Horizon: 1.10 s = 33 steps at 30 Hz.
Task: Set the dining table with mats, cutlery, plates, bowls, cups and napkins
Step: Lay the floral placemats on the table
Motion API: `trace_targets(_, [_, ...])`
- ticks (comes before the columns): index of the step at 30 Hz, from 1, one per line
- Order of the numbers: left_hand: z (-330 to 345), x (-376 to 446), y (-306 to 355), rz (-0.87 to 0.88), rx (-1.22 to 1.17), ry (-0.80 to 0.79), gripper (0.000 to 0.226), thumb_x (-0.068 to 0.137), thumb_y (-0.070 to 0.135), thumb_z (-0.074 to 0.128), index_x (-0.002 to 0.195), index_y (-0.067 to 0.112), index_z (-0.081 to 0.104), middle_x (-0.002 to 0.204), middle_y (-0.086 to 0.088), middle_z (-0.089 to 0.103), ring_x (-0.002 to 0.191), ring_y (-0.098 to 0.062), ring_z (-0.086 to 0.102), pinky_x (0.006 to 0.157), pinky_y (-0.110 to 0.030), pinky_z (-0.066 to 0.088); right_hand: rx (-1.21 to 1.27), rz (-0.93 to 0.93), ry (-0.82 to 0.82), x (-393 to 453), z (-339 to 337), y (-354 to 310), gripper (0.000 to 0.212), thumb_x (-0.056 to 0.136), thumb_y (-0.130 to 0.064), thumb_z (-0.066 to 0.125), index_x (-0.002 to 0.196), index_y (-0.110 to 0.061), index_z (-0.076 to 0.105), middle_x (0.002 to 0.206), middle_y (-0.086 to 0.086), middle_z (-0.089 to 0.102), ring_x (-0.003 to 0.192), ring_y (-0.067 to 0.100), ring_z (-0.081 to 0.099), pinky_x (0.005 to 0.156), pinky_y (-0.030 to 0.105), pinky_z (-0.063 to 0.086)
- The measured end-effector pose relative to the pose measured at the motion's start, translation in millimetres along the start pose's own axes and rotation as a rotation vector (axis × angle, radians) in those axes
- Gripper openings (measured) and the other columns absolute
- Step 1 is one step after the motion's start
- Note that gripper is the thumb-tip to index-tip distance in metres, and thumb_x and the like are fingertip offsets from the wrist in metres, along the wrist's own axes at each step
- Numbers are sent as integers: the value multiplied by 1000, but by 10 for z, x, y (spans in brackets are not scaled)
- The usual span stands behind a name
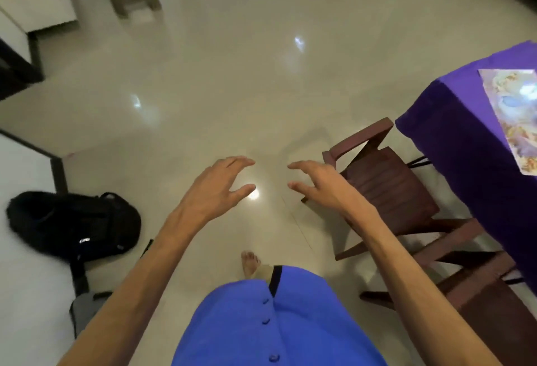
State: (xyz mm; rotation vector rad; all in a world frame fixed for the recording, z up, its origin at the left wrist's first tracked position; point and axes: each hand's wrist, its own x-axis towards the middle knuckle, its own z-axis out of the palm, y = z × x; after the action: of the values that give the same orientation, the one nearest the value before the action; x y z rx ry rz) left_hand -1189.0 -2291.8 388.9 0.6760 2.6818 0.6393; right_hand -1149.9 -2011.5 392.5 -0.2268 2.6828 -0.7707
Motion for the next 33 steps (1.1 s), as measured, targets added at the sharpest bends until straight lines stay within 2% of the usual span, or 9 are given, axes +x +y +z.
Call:
trace_targets(3, [-382, 750, -106, 59, 11, -24, 56, 99, 56, 59, 151, 38, 47, 153, 13, 51, 139, -12, 47, 111, -38, 45, 19, 63, 44, 556, -359, 112, 51, 102, -47, 59, 145, -21, 55, 147, 0, 59, 131, 19, 56, 105, 32, 43])
trace_targets(7, [-747, 1995, -250, 163, 45, -89, 57, 100, 55, 59, 152, 36, 46, 153, 12, 52, 140, -12, 46, 111, -35, 42, 93, 176, 114, 1286, -825, 459, 49, 102, -46, 58, 144, -22, 56, 146, -2, 59, 131, 17, 56, 103, 29, 43])
trace_targets(14, [-910, 4484, -348, 362, 49, -293, 59, 99, 52, 61, 153, 35, 45, 152, 9, 53, 140, -14, 47, 111, -33, 42, 229, 451, 257, 2489, -1498, 1328, 47, 102, -42, 60, 143, -19, 57, 146, -2, 60, 130, 16, 57, 101, 25, 42])
trace_targets(16, [-982, 5173, -256, 430, 69, -364, 58, 99, 52, 61, 152, 35, 46, 151, 7, 54, 139, -15, 47, 112, -35, 42, 273, 524, 312, 2737, -1774, 1529, 48, 102, -42, 60, 144, -18, 57, 145, -1, 60, 129, 17, 58, 103, 27, 44])
trace_targets(23, [-1054, 7135, 628, 713, 143, -535, 55, 100, 53, 59, 150, 34, 48, 149, 8, 57, 137, -17, 50, 110, -40, 46, 455, 790, 538, 3160, -2629, 2207, 48, 101, -42, 61, 144, -22, 57, 140, -2, 63, 122, 16, 61, 101, 34, 51])
trace_targets(27, [-739, 8049, 1213, 832, 157, -633, 56, 99, 57, 58, 150, 35, 48, 148, 10, 57, 135, -15, 51, 110, -40, 46, 517, 924, 584, 3320, -2908, 2867, 47, 101, -38, 62, 144, -21, 57, 137, 2, 65, 122, 20, 62, 100, 34, 50])
trace_targets(30, [-421, 8763, 1720, 912, 182, -693, 55, 99, 57, 58, 149, 35, 48, 149, 10, 57, 135, -15, 52, 111, -39, 45, 578, 978, 683, 3440, -3138, 3484, 44, 100, -34, 65, 141, -18, 59, 136, 3, 65, 118, 22, 65, 98, 38, 54])
trace_targets(32, [-289, 9203, 2029, 946, 194, -707, 55, 99, 56, 60, 148, 34, 50, 149, 9, 58, 136, -16, 52, 113, -38, 44, 702, 1001, 770, 3506, -3336, 3836, 44, 100, -33, 67, 140, -17, 61, 130, 0, 65, 112, 21, 67, 93, 44, 58])
trace_targets(33, [-235, 9422, 2237, 964, 191, -725, 55, 98, 55, 61, 148, 32, 52, 149, 8, 58, 136, -17, 53, 113, -38, 44, 745, 1016, 805, 3523, -3461, 4022, 44, 100, -34, 66, 140, -17, 61, 127, -4, 65, 112, 20, 67, 92, 42, 58])
